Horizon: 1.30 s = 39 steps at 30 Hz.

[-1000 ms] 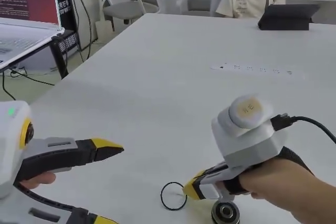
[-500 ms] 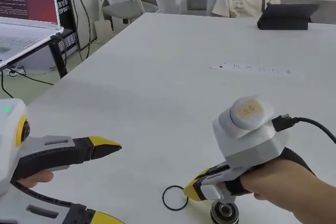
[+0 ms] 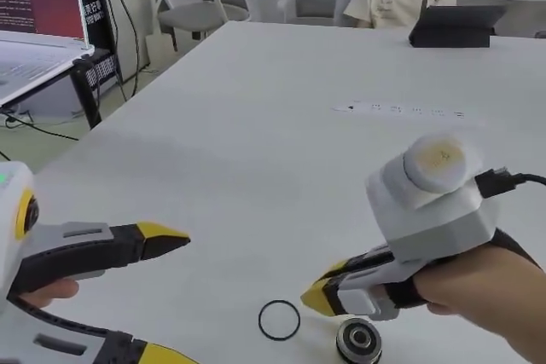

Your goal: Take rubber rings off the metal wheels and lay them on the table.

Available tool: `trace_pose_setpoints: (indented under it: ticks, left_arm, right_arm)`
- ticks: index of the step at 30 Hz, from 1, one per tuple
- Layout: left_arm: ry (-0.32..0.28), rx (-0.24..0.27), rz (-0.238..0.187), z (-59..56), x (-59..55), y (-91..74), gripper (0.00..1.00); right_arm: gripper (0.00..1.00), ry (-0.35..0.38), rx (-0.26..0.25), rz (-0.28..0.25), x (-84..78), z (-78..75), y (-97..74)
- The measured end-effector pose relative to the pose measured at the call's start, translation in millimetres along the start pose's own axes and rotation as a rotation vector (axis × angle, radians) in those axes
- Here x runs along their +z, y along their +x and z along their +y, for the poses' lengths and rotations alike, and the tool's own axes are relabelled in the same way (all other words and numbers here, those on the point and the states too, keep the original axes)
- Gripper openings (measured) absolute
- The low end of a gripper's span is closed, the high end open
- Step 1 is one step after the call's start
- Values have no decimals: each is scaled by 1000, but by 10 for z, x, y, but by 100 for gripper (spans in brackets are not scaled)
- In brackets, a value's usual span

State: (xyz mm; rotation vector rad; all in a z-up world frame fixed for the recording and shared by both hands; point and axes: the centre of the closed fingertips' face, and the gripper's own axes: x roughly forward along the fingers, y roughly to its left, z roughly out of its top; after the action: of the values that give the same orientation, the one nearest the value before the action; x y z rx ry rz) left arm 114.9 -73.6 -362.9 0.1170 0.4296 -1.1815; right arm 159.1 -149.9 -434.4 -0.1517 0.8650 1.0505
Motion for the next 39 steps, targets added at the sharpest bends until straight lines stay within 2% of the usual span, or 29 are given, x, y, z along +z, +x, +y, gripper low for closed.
trace_pose_setpoints:
  ticks: [9, 16, 26, 35, 39]
  left_arm:
    - [-2, -2, -3, 9, 6, -1, 79]
    - [1, 1, -10, 30, 19, -7, 79]
    - [13, -7, -21, 16, 77, -2, 79]
    - [28, -11, -15, 19, 113, -5, 79]
    - [38, -13, -3, 22, 122, -8, 79]
  right_arm:
    - [11, 0, 1, -64, 117, 57, -250]
    - [13, 18, -18, -118, 203, 57, -456]
    - [15, 39, -53, -182, 262, -12, -751]
    - [18, 44, -79, -220, 189, -77, -939]
    - [19, 58, -101, -204, 18, -169, -939]
